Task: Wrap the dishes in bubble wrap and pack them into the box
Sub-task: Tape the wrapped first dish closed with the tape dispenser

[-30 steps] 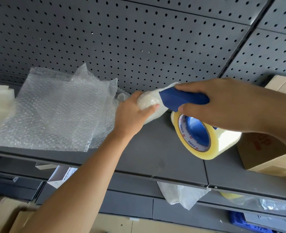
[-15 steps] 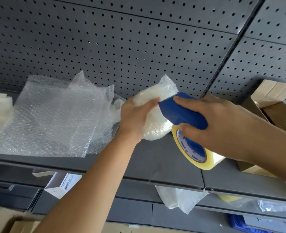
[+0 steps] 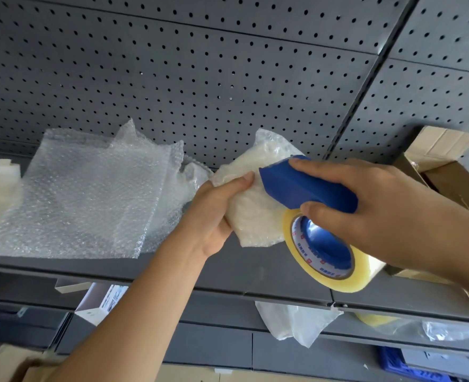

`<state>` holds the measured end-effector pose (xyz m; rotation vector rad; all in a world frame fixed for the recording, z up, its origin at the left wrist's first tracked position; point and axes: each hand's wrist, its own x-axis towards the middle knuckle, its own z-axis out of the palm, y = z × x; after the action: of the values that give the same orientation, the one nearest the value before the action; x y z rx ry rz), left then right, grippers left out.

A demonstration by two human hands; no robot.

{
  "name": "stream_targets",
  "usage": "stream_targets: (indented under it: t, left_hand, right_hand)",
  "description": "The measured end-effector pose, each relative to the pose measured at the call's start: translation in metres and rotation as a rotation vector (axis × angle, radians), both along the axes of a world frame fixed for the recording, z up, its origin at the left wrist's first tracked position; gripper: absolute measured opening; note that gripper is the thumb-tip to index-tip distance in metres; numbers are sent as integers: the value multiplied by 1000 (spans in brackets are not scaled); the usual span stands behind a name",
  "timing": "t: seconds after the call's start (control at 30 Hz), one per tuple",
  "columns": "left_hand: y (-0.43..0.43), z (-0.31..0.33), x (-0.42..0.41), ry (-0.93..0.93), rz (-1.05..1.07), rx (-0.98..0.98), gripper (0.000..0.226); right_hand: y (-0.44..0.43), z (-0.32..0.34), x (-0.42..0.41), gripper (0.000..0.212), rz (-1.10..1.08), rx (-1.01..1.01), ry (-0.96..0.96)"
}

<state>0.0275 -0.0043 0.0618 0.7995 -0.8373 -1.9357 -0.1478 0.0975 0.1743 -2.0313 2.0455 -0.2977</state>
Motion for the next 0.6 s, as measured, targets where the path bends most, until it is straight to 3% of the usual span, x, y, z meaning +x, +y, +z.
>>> stream_targets:
  t: [0.2,0.3,0.6]
  left_hand:
    - [5,2,11,138,-153,34,39]
    - [6,7,7,61,-151,-14,45]
    - [1,-4,-16,-126,211,70,32]
  right_hand:
    - [0,5,-6,65,33,24,89]
    - [0,4,-3,66,47,40,156]
    - [-8,-9,6,65,81,78,281]
